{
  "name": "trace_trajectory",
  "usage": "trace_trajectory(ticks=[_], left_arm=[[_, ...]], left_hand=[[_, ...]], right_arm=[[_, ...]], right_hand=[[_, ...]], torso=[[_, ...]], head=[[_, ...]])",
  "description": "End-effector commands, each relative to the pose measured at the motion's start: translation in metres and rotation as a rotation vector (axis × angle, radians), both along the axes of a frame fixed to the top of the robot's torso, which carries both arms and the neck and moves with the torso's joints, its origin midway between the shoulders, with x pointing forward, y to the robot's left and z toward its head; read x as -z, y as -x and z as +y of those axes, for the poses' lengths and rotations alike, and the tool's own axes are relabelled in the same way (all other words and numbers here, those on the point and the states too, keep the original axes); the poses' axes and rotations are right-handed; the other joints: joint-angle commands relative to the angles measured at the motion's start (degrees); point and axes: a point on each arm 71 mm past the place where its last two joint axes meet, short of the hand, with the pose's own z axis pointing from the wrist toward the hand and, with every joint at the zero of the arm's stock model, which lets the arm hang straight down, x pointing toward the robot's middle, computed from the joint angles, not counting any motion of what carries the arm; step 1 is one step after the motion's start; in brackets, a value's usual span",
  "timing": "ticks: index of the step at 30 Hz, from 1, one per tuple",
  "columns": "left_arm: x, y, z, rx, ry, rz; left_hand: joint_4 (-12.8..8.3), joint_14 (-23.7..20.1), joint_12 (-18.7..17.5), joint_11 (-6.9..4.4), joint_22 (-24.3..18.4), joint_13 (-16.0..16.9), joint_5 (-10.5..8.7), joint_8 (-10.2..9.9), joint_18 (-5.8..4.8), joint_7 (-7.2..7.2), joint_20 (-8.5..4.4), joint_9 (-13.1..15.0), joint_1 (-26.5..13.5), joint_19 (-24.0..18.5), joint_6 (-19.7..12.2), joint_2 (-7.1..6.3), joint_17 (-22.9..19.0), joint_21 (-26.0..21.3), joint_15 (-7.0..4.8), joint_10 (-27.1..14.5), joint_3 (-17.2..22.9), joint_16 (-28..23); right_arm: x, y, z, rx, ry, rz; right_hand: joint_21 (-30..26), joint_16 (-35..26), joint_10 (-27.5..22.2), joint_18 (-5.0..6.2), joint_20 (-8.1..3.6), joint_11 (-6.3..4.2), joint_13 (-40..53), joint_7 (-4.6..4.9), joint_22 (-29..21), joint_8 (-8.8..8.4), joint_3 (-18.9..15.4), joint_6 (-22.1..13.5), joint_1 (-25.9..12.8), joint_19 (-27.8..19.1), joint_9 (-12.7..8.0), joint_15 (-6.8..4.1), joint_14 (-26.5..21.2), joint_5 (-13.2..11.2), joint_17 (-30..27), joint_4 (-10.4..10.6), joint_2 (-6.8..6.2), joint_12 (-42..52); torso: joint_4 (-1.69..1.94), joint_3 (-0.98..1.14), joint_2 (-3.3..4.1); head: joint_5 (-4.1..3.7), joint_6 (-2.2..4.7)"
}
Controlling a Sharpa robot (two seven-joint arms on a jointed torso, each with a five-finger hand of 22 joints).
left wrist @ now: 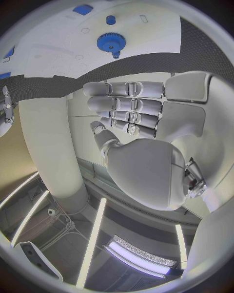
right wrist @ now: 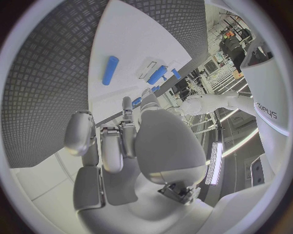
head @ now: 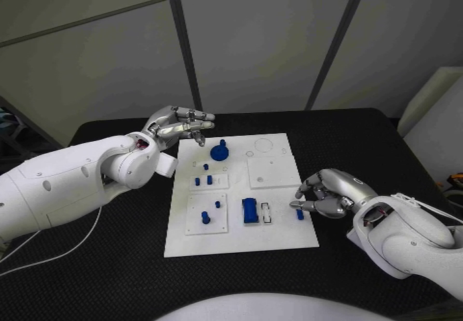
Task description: Assemble the parts on the task board
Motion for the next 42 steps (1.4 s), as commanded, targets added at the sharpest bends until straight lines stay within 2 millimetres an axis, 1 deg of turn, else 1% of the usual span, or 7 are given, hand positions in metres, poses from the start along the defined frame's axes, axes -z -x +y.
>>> trace_trajectory(ticks=[1,5,15,22,26,34,42], left_arm=[[-0.002,0.001,-0.002,0.009,0.008,-0.006],[-0.001,0.000,-0.002,0.010,0.009,-0.006],[0.000,0.001,-0.004,0.015,0.010,-0.004],[0.001,0.001,-0.004,0.017,0.011,-0.001],[0.001,0.001,-0.004,0.015,0.010,-0.001],[0.002,0.002,-0.003,0.017,0.008,0.005],[0.003,0.002,-0.002,0.015,0.007,0.006]], left_hand=[[-0.1,-0.4,0.3,0.07,0.0,0.0,0.35,0.0,-0.93,0.04,-0.02,0.0,0.0,-0.3,-0.2,0.17,-0.1,-0.2,-0.11,-0.3,0.3,-0.1],[-0.1,-0.4,0.3,0.07,0.0,0.0,0.35,0.0,-0.93,0.04,-0.02,0.0,0.0,-0.3,-0.2,0.17,-0.1,-0.2,-0.11,-0.3,0.3,-0.1],[0.0,-0.4,0.3,0.09,0.0,0.0,0.31,0.0,-0.96,0.05,0.01,0.0,-0.1,-0.3,-0.2,0.13,-0.1,-0.2,-0.08,-0.3,0.2,-0.1],[0.0,-0.4,0.3,0.09,0.0,0.0,0.31,0.0,-0.96,0.05,0.01,0.0,-0.1,-0.3,-0.2,0.13,-0.1,-0.2,-0.08,-0.3,0.2,-0.1],[0.0,-0.4,0.3,0.09,0.0,0.0,0.31,0.0,-0.96,0.05,0.01,0.0,-0.1,-0.3,-0.2,0.13,-0.1,-0.2,-0.08,-0.3,0.2,-0.1],[0.1,-0.4,0.4,0.09,0.0,0.0,0.31,0.0,-0.97,0.05,0.02,0.0,-0.2,-0.3,-0.2,0.15,-0.1,-0.2,-0.06,-0.3,0.2,-0.1],[0.1,-0.4,0.4,0.09,0.0,0.0,0.31,0.0,-0.97,0.05,0.02,0.0,-0.2,-0.3,-0.2,0.15,-0.1,-0.2,-0.06,-0.3,0.2,-0.1]], right_arm=[[-0.003,-0.001,-0.005,-0.001,0.036,-0.054],[0.001,-0.003,-0.011,0.018,0.083,-0.029],[0.013,-0.010,-0.012,0.057,0.159,0.039],[0.021,-0.014,-0.007,0.055,0.181,0.067],[0.025,-0.014,-0.005,0.050,0.199,0.069],[0.030,-0.013,-0.002,0.034,0.249,0.059],[0.034,-0.012,0.001,0.015,0.293,0.059]], right_hand=[[-0.2,0.0,1.4,-0.21,0.24,0.15,6.5,-0.20,0.1,-0.68,-0.8,1.3,0.7,0.2,-0.6,0.06,5.5,0.1,12.7,0.3,0.20,0.3],[0.1,0.1,1.5,-0.29,0.16,-0.04,6.7,-0.39,0.5,-1.19,-1.7,2.5,0.4,0.4,-1.0,0.00,5.5,0.4,13.0,0.9,-0.07,0.6],[0.0,0.1,1.4,-0.28,0.11,-0.24,6.6,-0.60,0.5,-2.01,-3.8,3.8,-2.0,0.4,-1.6,0.00,5.5,1.5,12.9,1.7,-0.98,0.3],[-0.1,0.0,1.4,-0.26,0.11,-0.24,6.5,-0.62,0.4,-2.06,-3.9,3.9,-2.2,0.3,-1.7,-0.01,5.5,1.4,12.9,1.7,-0.98,0.1],[-0.1,0.0,1.4,-0.26,0.11,-0.25,6.5,-0.62,0.4,-2.07,-3.9,3.9,-2.2,0.3,-1.7,-0.01,5.5,1.4,12.9,1.7,-0.98,0.1],[-0.1,0.0,1.4,-0.26,0.11,-0.29,6.5,-0.69,0.4,-2.04,-3.9,4.1,-2.2,0.3,-1.7,-0.01,5.5,1.4,12.8,1.7,-0.87,0.1],[-0.1,0.0,1.3,-0.26,0.04,-0.50,6.5,-0.93,0.4,-1.95,-3.8,4.7,-1.3,0.3,-1.7,-0.14,5.5,1.5,12.9,1.3,-0.70,0.0]], torso=[[-0.18,0.03,0.01],[-0.31,0.17,0.03],[-0.11,0.10,-0.01],[0.07,0.02,-0.02],[-0.22,0.11,0.00],[-0.03,0.01,0.02],[-0.17,0.02,0.00]], head=[[-0.71,0.09],[-1.12,0.09],[-2.02,0.03],[-2.06,-0.03],[-1.67,-0.26],[-1.61,-0.65],[-1.45,-0.88]])
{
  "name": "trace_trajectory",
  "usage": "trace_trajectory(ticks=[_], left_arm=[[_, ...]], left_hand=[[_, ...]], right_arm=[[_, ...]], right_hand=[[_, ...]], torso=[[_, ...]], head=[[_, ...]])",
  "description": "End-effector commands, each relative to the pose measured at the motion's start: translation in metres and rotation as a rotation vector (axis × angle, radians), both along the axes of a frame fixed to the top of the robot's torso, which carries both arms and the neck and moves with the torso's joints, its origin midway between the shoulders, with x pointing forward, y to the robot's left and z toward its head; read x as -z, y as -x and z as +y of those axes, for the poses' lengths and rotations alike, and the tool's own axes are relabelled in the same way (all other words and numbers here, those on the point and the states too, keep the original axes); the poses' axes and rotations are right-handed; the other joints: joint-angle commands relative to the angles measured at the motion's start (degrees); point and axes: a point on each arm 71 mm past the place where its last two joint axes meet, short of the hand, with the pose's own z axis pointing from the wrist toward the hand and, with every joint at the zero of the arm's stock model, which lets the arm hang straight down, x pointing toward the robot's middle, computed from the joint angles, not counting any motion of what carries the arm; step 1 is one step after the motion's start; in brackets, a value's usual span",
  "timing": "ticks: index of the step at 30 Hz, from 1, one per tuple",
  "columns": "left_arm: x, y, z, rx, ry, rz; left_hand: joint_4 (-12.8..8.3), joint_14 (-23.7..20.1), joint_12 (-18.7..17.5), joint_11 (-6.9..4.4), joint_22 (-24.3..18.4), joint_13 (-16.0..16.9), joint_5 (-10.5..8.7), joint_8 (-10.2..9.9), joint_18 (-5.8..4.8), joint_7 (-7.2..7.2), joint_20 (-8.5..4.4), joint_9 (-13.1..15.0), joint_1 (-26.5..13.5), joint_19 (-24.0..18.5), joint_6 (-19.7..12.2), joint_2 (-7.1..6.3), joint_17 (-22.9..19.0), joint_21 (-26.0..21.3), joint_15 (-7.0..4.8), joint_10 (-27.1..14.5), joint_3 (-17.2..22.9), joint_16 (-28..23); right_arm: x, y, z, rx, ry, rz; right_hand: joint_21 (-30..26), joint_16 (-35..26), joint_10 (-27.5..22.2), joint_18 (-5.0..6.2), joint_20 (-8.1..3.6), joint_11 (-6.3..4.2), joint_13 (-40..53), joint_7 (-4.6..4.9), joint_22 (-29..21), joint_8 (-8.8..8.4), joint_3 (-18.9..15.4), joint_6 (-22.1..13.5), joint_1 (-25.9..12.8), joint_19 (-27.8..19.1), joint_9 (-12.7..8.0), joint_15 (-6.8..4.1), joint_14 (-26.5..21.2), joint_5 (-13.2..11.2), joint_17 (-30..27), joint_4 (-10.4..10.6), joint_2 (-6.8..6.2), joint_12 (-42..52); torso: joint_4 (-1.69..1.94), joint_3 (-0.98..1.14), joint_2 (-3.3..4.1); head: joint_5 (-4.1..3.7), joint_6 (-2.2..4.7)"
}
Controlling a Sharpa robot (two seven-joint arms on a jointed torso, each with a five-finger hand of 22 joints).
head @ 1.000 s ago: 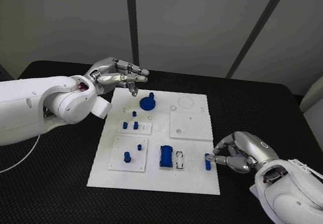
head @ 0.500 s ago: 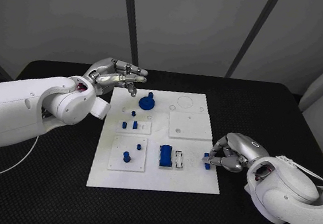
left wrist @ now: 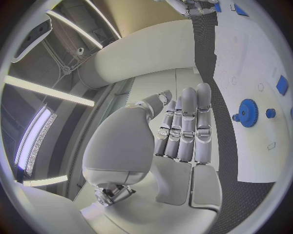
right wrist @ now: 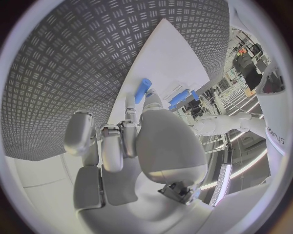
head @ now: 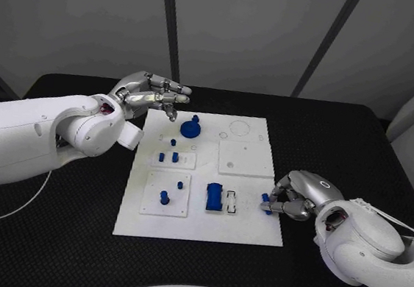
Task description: Assemble the parts on the task board
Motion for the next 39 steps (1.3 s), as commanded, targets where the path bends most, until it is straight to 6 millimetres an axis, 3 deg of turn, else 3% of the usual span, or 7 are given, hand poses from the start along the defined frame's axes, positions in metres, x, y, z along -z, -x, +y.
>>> trace_trajectory(ticks=[1,5,13,23,29,32,39], left_arm=[[-0.001,0.000,-0.001,0.012,0.007,-0.002],[-0.001,0.001,-0.001,0.012,0.007,-0.002],[-0.001,0.001,0.000,0.012,0.006,0.000],[0.000,0.001,0.000,0.017,0.004,0.009],[0.000,0.001,0.000,0.016,0.003,0.009],[0.000,0.001,0.000,0.015,0.002,0.010],[0.000,0.001,0.000,0.015,0.002,0.011]], left_hand=[[0.1,-0.4,0.4,0.10,0.0,0.0,0.31,0.0,-0.97,0.05,0.02,0.0,-0.2,-0.3,-0.2,0.15,-0.1,-0.2,-0.06,-0.3,0.2,-0.1],[0.1,-0.4,0.4,0.10,0.0,0.0,0.31,0.0,-0.97,0.05,0.02,0.0,-0.2,-0.3,-0.2,0.15,-0.1,-0.2,-0.06,-0.3,0.2,-0.1],[0.1,-0.4,0.4,0.10,0.0,0.0,0.31,0.0,-0.97,0.05,0.02,0.0,-0.2,-0.3,-0.2,0.15,-0.1,-0.2,-0.06,-0.3,0.2,-0.1],[0.1,-0.5,0.5,0.08,0.0,0.0,0.34,0.1,-0.96,0.02,0.02,0.0,-0.2,-0.3,-0.2,0.28,-0.1,-0.2,-0.06,-0.4,0.3,-0.1],[0.1,-0.5,0.5,0.08,0.0,0.0,0.34,0.1,-0.96,0.02,0.02,0.0,-0.2,-0.3,-0.2,0.28,-0.1,-0.2,-0.06,-0.4,0.3,-0.1],[0.1,-0.5,0.5,0.07,0.0,0.0,0.36,0.1,-0.95,0.02,0.01,0.0,-0.2,-0.3,-0.1,0.37,-0.2,-0.2,-0.08,-0.5,0.4,-0.1],[0.1,-0.5,0.5,0.07,0.0,0.0,0.36,0.1,-0.95,0.02,0.01,0.0,-0.2,-0.3,-0.1,0.37,-0.2,-0.2,-0.08,-0.5,0.4,-0.1]], right_arm=[[0.006,0.002,0.002,-0.023,0.072,0.017],[0.008,0.003,0.004,-0.036,0.102,0.024],[0.009,0.005,0.010,-0.063,0.174,0.010],[0.008,0.005,0.016,-0.041,0.184,-0.005],[0.008,0.008,0.015,0.016,0.107,0.056],[0.009,0.011,0.014,0.037,0.071,0.103],[0.006,0.017,0.019,0.058,-0.006,0.160]], right_hand=[[-0.1,0.0,1.3,-0.26,0.02,-0.53,6.7,-0.09,0.0,-0.30,0.0,0.6,0.8,0.3,-0.1,-0.16,5.5,0.4,12.9,-0.4,0.32,-0.2],[-0.2,0.0,1.3,-0.26,-0.16,-0.82,6.7,-0.36,0.0,-0.38,0.8,1.0,4.7,0.3,-0.2,-0.41,5.5,0.7,12.9,-2.4,0.15,-0.3],[-0.2,0.1,1.1,-0.33,-0.32,-0.76,6.7,-0.23,0.2,-0.88,4.4,1.3,9.8,0.3,-0.6,-0.40,5.5,-5.3,13.0,-5.0,-0.13,-0.5],[-0.1,0.1,0.8,-0.34,-0.28,-0.86,6.6,-0.22,0.4,-1.86,9.2,1.5,10.9,0.5,-1.4,-0.43,5.5,4.9,13.1,-4.6,-0.50,-0.9],[0.2,0.3,0.9,-0.44,-0.61,-1.23,6.7,-0.55,0.9,-1.78,13.9,1.9,11.8,0.8,-1.4,-0.73,5.6,7.2,13.4,-4.1,-0.25,-0.8],[0.3,0.3,0.9,-0.45,-0.69,-1.05,6.7,-0.31,1.0,-1.68,17.7,1.7,11.3,0.9,-1.2,-0.70,5.6,11.6,13.5,-3.5,-1.57,-0.9],[0.4,0.3,1.1,-0.47,-0.57,-1.07,6.7,-0.42,1.3,-1.06,25.2,1.5,8.9,0.9,-0.5,-0.69,5.6,11.4,13.5,-2.9,-4.85,-1.0]], torso=[[-0.05,-0.01,0.00],[-0.06,-0.01,-0.05],[-0.02,0.00,-0.05],[-0.06,-0.02,-0.04],[0.03,-0.07,-0.11],[0.02,-0.11,-0.06],[0.00,-0.08,-0.07]], head=[[0.02,-0.12],[0.01,-0.20],[0.01,-0.35],[0.03,-0.42],[0.10,-0.50],[0.28,-0.49],[0.48,-0.54]])
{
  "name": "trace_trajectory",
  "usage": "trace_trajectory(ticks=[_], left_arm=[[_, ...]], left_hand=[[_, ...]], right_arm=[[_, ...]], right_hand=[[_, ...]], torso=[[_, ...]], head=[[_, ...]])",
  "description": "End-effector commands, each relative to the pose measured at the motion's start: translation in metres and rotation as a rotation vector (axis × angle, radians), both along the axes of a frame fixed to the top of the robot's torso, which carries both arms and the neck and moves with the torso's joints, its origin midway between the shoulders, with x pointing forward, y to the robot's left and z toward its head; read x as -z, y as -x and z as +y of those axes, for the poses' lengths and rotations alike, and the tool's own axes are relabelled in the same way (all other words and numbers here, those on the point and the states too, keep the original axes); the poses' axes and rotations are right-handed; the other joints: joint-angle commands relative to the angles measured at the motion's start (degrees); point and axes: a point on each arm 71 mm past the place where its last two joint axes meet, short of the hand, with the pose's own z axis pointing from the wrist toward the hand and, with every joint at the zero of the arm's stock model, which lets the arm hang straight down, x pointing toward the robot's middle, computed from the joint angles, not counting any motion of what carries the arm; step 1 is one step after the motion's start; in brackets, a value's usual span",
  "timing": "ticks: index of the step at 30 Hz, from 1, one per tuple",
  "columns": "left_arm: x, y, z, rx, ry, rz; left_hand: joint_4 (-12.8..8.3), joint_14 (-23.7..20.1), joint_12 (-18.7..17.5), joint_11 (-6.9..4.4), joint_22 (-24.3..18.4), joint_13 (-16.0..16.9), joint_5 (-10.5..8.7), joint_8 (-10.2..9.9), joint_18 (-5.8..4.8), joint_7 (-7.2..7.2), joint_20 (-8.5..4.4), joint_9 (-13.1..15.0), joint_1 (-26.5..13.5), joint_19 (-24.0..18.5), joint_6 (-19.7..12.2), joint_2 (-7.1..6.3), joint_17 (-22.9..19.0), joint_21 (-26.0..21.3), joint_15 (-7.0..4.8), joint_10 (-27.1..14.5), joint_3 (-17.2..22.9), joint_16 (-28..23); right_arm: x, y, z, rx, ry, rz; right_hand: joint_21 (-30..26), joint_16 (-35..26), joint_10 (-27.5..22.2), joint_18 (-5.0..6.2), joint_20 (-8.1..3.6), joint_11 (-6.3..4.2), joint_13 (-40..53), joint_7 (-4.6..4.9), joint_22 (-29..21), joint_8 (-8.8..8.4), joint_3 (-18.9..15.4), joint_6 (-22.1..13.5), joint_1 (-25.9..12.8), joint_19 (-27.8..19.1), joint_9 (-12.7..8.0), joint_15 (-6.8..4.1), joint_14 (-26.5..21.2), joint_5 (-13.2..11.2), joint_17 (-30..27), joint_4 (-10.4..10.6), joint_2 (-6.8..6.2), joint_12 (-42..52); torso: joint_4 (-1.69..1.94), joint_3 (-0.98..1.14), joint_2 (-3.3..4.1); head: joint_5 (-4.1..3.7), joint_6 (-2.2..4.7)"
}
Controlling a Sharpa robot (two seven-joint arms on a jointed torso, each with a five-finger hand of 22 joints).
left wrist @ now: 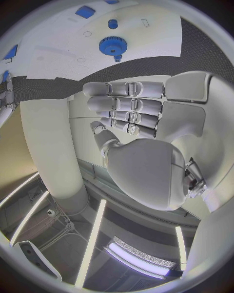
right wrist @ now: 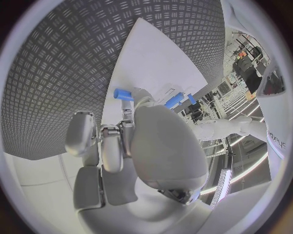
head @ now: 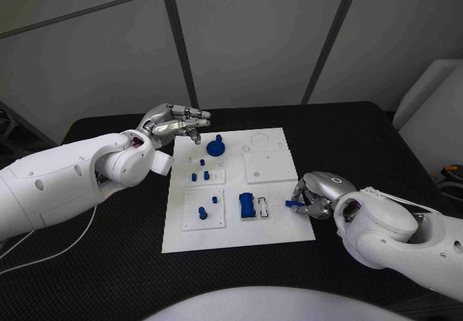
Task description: Assemble the parts on the task board
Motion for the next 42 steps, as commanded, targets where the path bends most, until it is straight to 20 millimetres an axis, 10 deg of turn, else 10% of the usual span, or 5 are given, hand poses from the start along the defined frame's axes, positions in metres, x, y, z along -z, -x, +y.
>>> trace_trajectory(ticks=[1,26,35,42], left_arm=[[-0.001,0.000,-0.001,0.011,0.006,0.000],[0.000,0.000,-0.005,0.022,0.007,0.007],[0.000,0.000,-0.006,0.025,0.008,0.007],[0.000,0.000,-0.005,0.023,0.007,0.009]], left_hand=[[0.1,-0.5,0.2,0.07,0.0,0.0,0.36,0.1,-0.95,0.02,0.01,0.0,-0.2,-0.3,-0.1,0.37,-0.1,-0.2,-0.08,-0.5,0.4,-0.1],[0.1,-0.5,0.3,0.08,0.0,0.0,0.35,0.1,-0.96,0.03,0.02,0.0,-0.3,-0.4,-0.1,0.42,-0.1,-0.2,-0.07,-0.5,0.4,-0.1],[0.1,-0.5,0.3,0.08,0.0,0.0,0.36,0.1,-0.95,0.04,0.02,0.0,-0.3,-0.4,-0.1,0.47,-0.1,-0.2,-0.07,-0.5,0.4,-0.1],[0.1,-0.5,0.3,0.08,0.0,0.0,0.36,0.1,-0.95,0.04,0.02,0.0,-0.3,-0.4,-0.1,0.47,-0.1,-0.2,-0.07,-0.5,0.4,-0.1]], right_arm=[[0.010,0.007,-0.002,0.064,-0.044,0.122],[-0.001,-0.001,0.030,0.079,-0.230,0.109],[0.005,-0.004,0.042,0.047,-0.213,0.148],[0.008,-0.007,0.052,0.029,-0.216,0.162]], right_hand=[[0.4,0.3,1.0,-0.47,0.08,-0.14,7.1,-0.10,0.1,1.19,5.4,0.2,-1.9,0.2,1.2,-0.13,5.5,-0.7,13.5,-3.6,-1.37,0.1],[0.6,0.5,1.3,-0.54,-0.38,-0.90,7.3,-1.13,0.6,3.31,8.3,1.4,-10.0,0.6,2.9,-0.68,5.6,-1.8,13.9,-0.9,-4.09,0.3],[0.8,0.8,1.8,-0.63,-0.75,-1.38,7.8,-1.73,1.0,5.14,4.1,2.2,-17.9,0.9,4.4,-1.08,5.7,7.2,14.4,-1.0,-4.01,1.0],[0.8,0.8,1.8,-0.62,-0.86,-1.49,7.9,-1.85,1.0,5.53,3.2,2.3,-18.2,0.9,4.8,-1.18,5.7,7.7,14.4,-1.0,-3.79,1.1]], torso=[[0.02,0.01,0.02],[0.01,0.06,0.03],[0.03,0.08,0.09],[-0.08,0.10,0.08]], head=[[0.06,-0.05],[0.11,-0.10],[0.28,-0.12],[0.40,0.05]])
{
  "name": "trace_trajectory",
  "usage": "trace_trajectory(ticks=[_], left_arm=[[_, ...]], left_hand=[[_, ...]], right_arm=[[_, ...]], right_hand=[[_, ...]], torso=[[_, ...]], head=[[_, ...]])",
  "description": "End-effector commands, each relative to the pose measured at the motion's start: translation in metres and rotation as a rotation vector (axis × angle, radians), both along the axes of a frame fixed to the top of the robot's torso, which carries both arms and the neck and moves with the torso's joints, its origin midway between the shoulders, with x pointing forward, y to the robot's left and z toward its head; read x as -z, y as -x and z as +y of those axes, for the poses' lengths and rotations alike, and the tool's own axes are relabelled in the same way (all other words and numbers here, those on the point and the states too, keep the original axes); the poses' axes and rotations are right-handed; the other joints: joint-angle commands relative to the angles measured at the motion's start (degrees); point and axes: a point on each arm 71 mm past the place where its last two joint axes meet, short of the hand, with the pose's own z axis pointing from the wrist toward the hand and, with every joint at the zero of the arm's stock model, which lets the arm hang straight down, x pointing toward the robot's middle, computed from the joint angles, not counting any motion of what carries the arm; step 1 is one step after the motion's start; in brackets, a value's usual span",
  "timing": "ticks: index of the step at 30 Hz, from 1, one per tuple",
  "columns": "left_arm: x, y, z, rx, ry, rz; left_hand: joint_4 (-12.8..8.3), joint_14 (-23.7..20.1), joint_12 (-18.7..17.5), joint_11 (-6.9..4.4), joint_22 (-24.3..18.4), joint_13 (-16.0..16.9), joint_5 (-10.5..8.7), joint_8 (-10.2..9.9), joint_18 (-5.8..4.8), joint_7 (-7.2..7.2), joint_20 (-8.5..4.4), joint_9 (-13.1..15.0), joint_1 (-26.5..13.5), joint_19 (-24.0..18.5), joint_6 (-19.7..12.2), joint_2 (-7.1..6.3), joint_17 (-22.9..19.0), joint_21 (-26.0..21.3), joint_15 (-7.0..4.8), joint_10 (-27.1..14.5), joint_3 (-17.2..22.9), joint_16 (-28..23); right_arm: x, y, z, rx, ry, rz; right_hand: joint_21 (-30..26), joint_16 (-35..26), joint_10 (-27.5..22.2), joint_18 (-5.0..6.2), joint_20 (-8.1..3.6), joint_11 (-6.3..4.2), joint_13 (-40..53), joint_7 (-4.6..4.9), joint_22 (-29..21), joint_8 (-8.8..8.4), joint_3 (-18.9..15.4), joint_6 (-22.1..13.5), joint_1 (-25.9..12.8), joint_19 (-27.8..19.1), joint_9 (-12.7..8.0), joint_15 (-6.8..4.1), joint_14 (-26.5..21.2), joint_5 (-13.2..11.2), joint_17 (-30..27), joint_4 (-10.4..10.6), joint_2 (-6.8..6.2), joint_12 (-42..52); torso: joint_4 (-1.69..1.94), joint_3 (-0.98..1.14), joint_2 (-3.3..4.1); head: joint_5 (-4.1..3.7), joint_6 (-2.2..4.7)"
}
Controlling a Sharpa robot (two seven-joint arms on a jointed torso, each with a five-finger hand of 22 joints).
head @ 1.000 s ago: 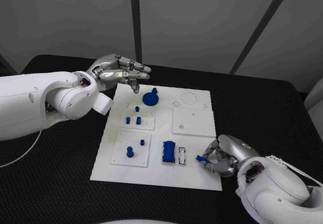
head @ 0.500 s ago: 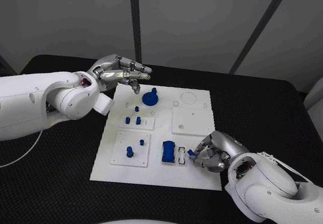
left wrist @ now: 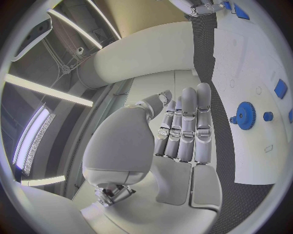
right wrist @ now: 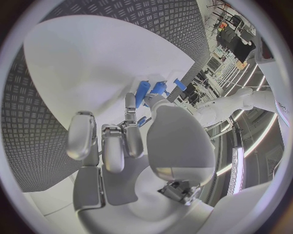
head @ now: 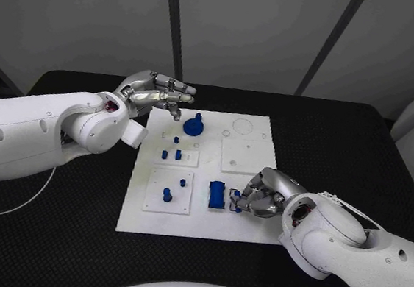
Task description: Assemble the parts on the task board
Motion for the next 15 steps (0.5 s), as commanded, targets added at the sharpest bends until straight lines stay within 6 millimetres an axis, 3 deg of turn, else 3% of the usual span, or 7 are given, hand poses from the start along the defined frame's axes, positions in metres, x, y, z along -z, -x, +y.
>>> trace_trajectory(ticks=[1,12,15], left_arm=[[-0.0010,0.0001,-0.0016,0.013,0.006,0.000],[-0.0007,0.0000,-0.0016,0.014,0.006,0.002],[-0.0007,0.0000,-0.0018,0.015,0.006,0.003]], left_hand=[[-0.1,-0.5,0.3,0.08,0.0,0.0,0.36,0.1,-0.95,0.04,0.02,0.0,-0.3,-0.4,-0.1,0.47,-0.1,-0.2,-0.07,-0.5,0.2,-0.1],[0.0,-0.5,0.3,0.11,0.0,0.0,0.34,0.1,-0.96,0.10,0.02,0.0,-0.3,-0.4,-0.2,0.43,-0.1,-0.2,-0.06,-0.6,0.2,-0.1],[0.0,-0.5,0.3,0.11,0.0,0.0,0.34,0.1,-0.96,0.10,0.02,0.0,-0.3,-0.4,-0.2,0.43,-0.1,-0.2,-0.06,-0.6,0.2,-0.1]], right_arm=[[0.0014,-0.0008,0.0032,-0.023,0.002,0.017],[0.0026,-0.0024,0.0091,-0.034,-0.004,0.018],[0.0029,-0.0028,0.0092,-0.034,-0.003,0.017]], right_hand=[[0.2,0.3,1.9,-0.62,-0.25,-0.36,7.7,0.08,0.0,0.21,-0.4,0.0,-0.5,0.2,0.0,-0.28,5.8,0.2,14.4,-0.1,0.06,0.2],[0.1,0.3,1.9,-0.58,-0.28,-0.42,7.7,0.01,-0.2,0.35,-0.6,-0.1,-0.3,0.1,0.1,-0.32,5.8,0.3,14.3,-0.3,0.15,0.1],[0.0,0.3,1.9,-0.58,-0.32,-0.39,7.6,0.05,-0.2,0.60,-1.6,-0.3,-0.8,0.1,0.4,-0.32,5.8,-1.2,14.2,-0.1,0.32,0.0]], torso=[[0.03,0.01,0.01],[-0.07,0.02,-0.02],[-0.06,0.02,-0.01]], head=[[-0.12,0.02],[0.02,0.00],[0.03,0.00]])
